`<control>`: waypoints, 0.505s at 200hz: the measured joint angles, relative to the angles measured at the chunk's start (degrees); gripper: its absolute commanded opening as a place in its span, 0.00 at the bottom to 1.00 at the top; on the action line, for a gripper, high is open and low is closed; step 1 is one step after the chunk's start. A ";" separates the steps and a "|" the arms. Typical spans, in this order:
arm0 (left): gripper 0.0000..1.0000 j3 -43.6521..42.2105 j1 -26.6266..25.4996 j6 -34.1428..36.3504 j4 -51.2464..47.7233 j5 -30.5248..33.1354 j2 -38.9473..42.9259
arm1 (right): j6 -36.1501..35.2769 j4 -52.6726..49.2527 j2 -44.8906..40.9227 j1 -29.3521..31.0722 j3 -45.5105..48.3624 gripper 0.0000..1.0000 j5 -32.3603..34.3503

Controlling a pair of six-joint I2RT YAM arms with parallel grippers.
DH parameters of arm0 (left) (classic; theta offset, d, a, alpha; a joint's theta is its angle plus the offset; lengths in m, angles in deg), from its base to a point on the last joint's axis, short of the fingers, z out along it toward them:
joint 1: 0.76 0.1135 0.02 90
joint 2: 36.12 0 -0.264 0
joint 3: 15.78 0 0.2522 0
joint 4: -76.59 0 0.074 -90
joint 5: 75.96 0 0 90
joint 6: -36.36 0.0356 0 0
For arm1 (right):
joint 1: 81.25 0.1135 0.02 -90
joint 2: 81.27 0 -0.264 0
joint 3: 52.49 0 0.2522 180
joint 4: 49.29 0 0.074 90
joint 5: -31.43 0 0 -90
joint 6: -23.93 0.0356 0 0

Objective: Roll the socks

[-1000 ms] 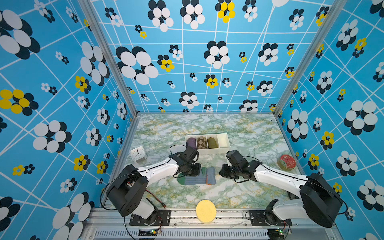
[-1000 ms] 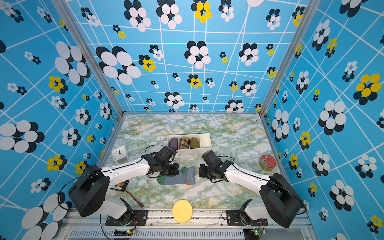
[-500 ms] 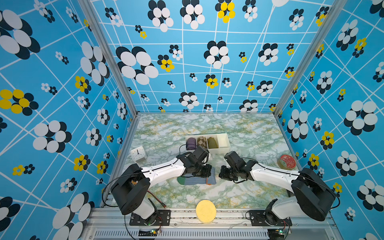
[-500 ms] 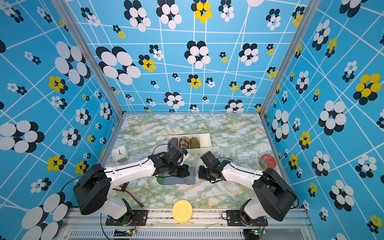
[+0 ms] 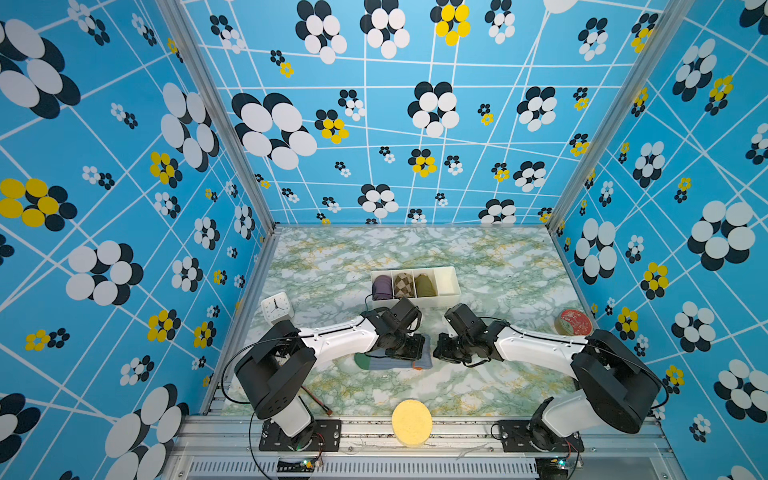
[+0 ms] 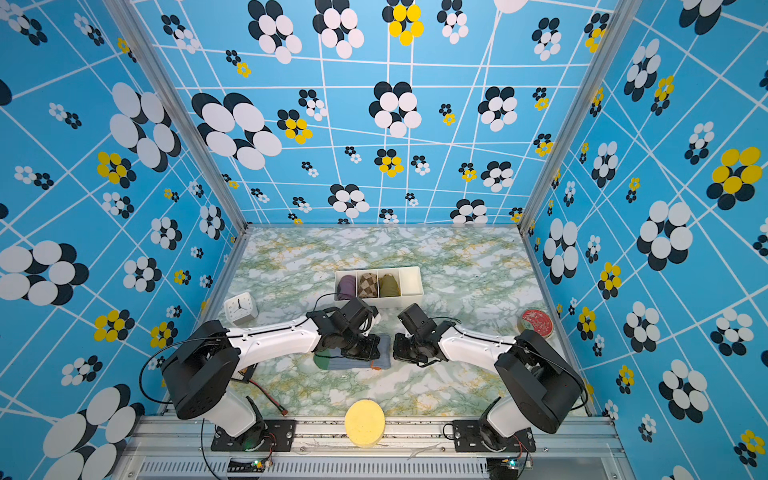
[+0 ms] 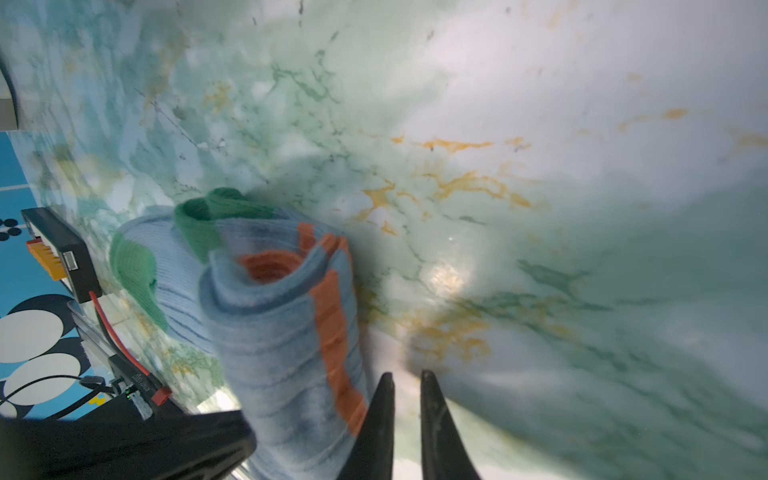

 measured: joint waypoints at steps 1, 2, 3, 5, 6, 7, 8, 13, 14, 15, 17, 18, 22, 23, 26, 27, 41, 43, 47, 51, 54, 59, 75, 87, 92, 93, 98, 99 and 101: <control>0.00 0.00 0.00 0.00 0.00 0.00 -0.02 | 0.00 0.00 0.02 0.00 0.00 0.16 -0.02; 0.00 0.00 0.00 0.02 0.00 0.02 -0.04 | 0.00 0.02 0.11 0.00 0.00 0.15 -0.04; 0.00 0.00 0.00 0.02 0.00 0.02 -0.07 | 0.00 0.02 0.13 0.00 0.00 0.15 -0.07; 0.00 0.00 0.00 0.02 0.00 0.02 -0.15 | 0.00 0.07 0.26 0.00 0.00 0.15 -0.09; 0.00 0.00 0.00 0.00 0.00 0.02 -0.15 | 0.02 0.09 0.28 0.00 0.00 0.15 -0.11; 0.00 0.00 0.00 0.02 0.00 0.02 -0.20 | 0.02 0.15 0.33 0.00 -0.02 0.15 -0.22; 0.00 0.00 0.00 0.02 0.00 0.02 -0.22 | 0.02 0.20 0.35 0.00 -0.02 0.15 -0.28; 0.00 0.00 0.02 0.02 -0.02 0.02 -0.39 | 0.00 0.42 0.48 0.00 -0.09 0.15 -0.31; 0.00 0.00 0.02 0.02 -0.04 0.02 -0.42 | 0.00 0.44 0.50 0.02 -0.09 0.15 -0.33; 0.00 0.00 0.02 0.02 -0.02 0.02 -0.46 | 0.02 0.46 0.55 0.02 -0.13 0.16 -0.37; 0.00 0.00 0.02 0.02 -0.04 0.02 -0.50 | 0.00 0.52 0.59 0.04 -0.13 0.15 -0.46; 0.00 0.00 0.02 0.02 -0.04 0.02 -0.52 | 0.00 0.55 0.61 0.07 -0.15 0.15 -0.48; 0.00 0.00 0.02 0.02 -0.07 0.02 -0.63 | 0.00 0.61 0.72 0.11 -0.22 0.15 -0.61; 0.00 0.00 0.02 0.02 -0.09 0.02 -0.68 | 0.00 0.61 0.74 0.11 -0.24 0.15 -0.66; 0.00 0.00 0.02 0.02 -0.13 0.02 -0.74 | 0.00 0.61 0.85 0.13 -0.35 0.15 -0.72; 0.00 0.00 0.02 0.02 -0.13 0.02 -0.79 | 0.00 0.63 0.87 0.15 -0.37 0.15 -0.72; 0.00 -0.02 0.04 0.04 -0.35 0.04 -1.03 | 0.00 0.83 1.42 0.28 -0.79 0.16 -1.03; 0.00 -0.02 0.07 0.04 -0.35 0.04 -1.05 | 0.00 0.85 1.51 0.35 -0.87 0.15 -1.09; 0.00 -0.04 0.09 0.04 -0.39 0.04 -1.09 | 0.00 0.92 1.64 0.37 -0.98 0.16 -1.14; 0.00 -0.07 0.15 0.04 -0.37 0.04 -1.11 | 0.00 1.07 1.75 0.37 -1.05 0.15 -1.18; 0.00 -0.09 0.17 0.04 -0.39 0.04 -1.11 | 0.00 1.14 1.86 0.39 -1.11 0.15 -1.20; 0.00 -0.13 0.20 0.04 -0.39 0.07 -1.11 | 0.00 1.25 2.01 0.44 -1.22 0.15 -1.31; 0.00 -0.31 0.52 0.07 -0.35 0.07 -1.11 | 0.00 1.57 2.51 0.50 -1.62 0.15 -1.57; 0.00 -0.70 0.87 0.07 -0.37 0.11 -1.11 | 0.00 1.88 2.80 0.59 -1.73 0.15 -1.77; 0.00 -0.90 1.05 0.07 -0.37 0.24 -1.11 | 0.00 2.03 2.86 0.59 -1.75 0.15 -1.86; 0.00 -0.92 1.09 0.07 -0.37 0.24 -1.11 | 0.00 2.05 2.86 0.59 -1.75 0.15 -1.88; 0.00 -1.18 1.22 0.07 -0.37 0.26 -1.11 | 0.00 2.10 2.89 0.63 -1.75 0.15 -2.03; 0.00 -1.22 1.25 0.07 -0.37 0.26 -1.11 | 0.00 2.10 2.89 0.63 -1.75 0.15 -2.05; 0.00 -1.29 1.33 0.07 -0.37 0.28 -1.11 | 0.00 2.12 2.89 0.63 -1.75 0.15 -2.10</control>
